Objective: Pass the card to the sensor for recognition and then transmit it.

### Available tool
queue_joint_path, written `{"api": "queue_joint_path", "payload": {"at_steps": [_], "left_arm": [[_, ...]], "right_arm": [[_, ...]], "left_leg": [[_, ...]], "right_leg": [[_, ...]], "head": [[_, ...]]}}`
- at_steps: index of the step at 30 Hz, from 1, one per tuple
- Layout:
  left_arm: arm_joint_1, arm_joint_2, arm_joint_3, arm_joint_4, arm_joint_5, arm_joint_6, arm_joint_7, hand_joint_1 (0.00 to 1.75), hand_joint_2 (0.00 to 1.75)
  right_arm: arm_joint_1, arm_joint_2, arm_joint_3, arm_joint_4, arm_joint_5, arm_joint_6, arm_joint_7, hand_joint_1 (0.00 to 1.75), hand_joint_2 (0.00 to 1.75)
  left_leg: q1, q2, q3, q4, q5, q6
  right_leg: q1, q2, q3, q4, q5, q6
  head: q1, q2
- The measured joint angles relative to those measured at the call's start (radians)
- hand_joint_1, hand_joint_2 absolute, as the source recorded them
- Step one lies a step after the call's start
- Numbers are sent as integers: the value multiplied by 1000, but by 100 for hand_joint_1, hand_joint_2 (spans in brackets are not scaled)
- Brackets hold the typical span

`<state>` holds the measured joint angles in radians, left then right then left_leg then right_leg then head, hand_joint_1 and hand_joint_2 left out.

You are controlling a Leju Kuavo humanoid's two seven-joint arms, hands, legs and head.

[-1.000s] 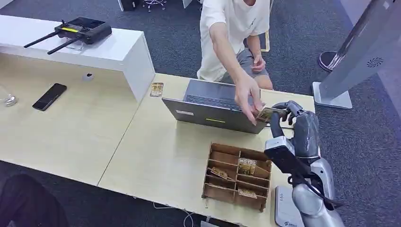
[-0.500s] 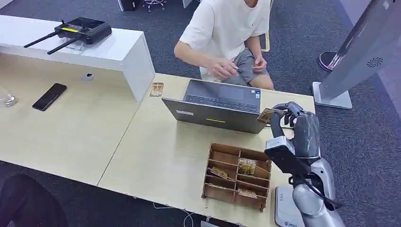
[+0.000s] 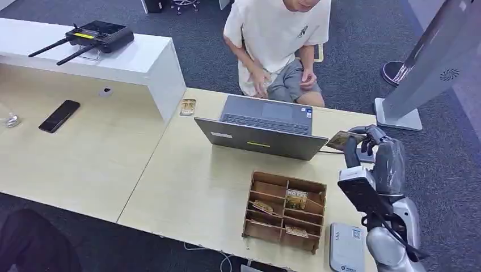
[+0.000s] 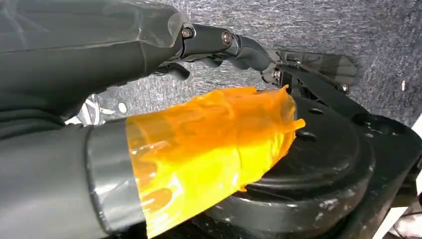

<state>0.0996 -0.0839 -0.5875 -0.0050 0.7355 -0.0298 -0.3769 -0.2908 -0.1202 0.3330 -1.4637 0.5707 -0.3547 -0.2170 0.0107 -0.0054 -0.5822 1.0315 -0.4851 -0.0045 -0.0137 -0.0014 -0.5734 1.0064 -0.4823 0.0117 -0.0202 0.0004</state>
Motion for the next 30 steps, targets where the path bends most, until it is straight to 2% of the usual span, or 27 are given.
{"api": "queue_joint_path", "payload": {"at_steps": [13, 18, 24, 30], "left_arm": [[1, -6, 26, 0, 24, 10, 22, 0, 0], [1, -9, 29, 0, 26, 10, 23, 0, 0], [1, -28, 49, 0, 58, 53, 39, 0, 0], [-1, -37, 58, 0, 82, 61, 60, 0, 0]], "right_arm": [[35, -77, -32, -26, 67, 60, 68, 175, 175], [40, -92, -34, -30, 68, 61, 70, 175, 175], [67, -128, -35, -58, 68, 137, 94, 175, 175], [84, -161, -31, -69, 61, 211, 137, 175, 175]], "left_leg": [[0, 0, 0, 0, 0, 0], [0, 0, 0, 0, 0, 0], [0, 0, 0, 0, 0, 0], [0, 0, 0, 0, -1, 1]], "right_leg": [[0, 0, 0, 0, 0, 0], [0, 0, 0, 0, 0, 0], [0, 0, 0, 0, 0, 0], [0, 0, 0, 0, 0, 0]], "head": [[0, 0], [0, 0], [0, 0], [0, 0]]}}
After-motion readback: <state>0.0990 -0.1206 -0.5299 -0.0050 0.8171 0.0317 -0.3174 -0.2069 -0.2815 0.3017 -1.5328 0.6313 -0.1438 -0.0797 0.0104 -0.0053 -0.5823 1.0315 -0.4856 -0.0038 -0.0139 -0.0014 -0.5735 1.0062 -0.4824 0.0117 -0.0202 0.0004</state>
